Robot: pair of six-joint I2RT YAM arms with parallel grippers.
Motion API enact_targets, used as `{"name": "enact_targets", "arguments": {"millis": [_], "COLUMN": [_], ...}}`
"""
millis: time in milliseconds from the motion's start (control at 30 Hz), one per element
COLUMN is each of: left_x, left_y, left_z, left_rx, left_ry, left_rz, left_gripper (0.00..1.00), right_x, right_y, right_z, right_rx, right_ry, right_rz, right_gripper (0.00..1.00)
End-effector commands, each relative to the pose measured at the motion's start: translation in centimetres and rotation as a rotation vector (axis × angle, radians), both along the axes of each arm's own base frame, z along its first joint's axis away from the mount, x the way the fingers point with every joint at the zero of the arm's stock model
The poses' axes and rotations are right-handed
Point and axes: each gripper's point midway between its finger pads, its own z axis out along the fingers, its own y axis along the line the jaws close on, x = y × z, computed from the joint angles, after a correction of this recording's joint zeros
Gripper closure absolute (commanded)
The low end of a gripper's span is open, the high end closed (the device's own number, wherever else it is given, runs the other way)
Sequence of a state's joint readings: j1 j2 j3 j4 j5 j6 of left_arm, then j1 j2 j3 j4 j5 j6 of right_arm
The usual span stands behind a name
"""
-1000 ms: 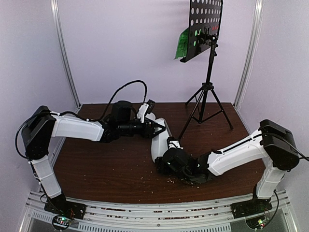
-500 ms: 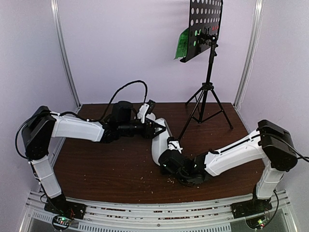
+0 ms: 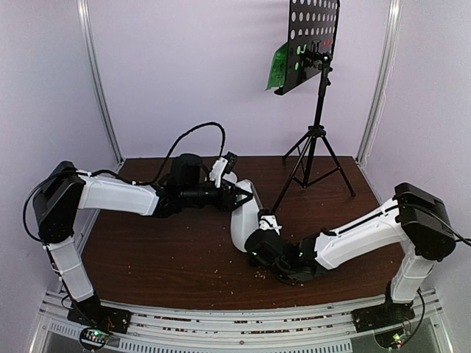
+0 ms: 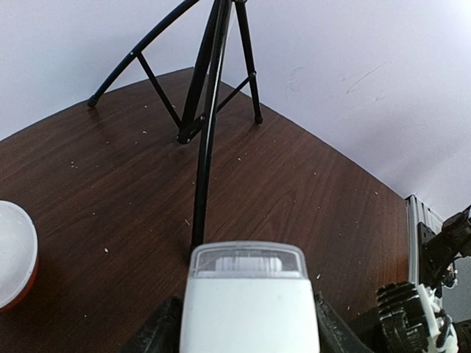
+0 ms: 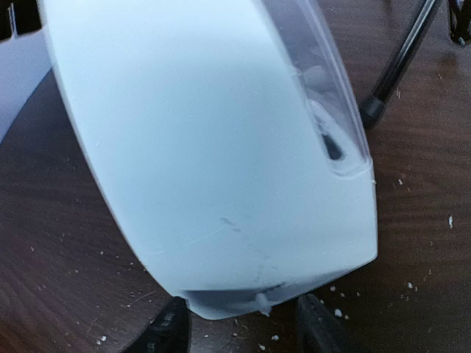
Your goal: Pack up the instrument practice props
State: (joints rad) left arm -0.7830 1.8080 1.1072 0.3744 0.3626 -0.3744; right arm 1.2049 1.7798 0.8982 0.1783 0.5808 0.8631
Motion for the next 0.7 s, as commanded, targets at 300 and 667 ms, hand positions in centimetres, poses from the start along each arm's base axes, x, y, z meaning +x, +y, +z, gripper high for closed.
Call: {"name": "enact_targets", "arguments": {"millis": [300,667], "left_x": [-5.7,-6.1], "left_y": [-0.5,0.3], "left_z": [-0.5,-0.4], "left_rx": [0.04,0.05], "left_ry": [-0.206,-0.246], "left_rz": [-0.355,-0.343], "left_gripper": [0.57,0.24], "right_x": [0.8,2.5], "right_y": [-10.5,-12.2], "right_z": [6.2,3.7], "right_rx": [-0.013,0.19], "right_ry": [-0.158,-0.041], "right_rz": [-0.165,-0.078], "right_gripper": [0.18,0.27]}}
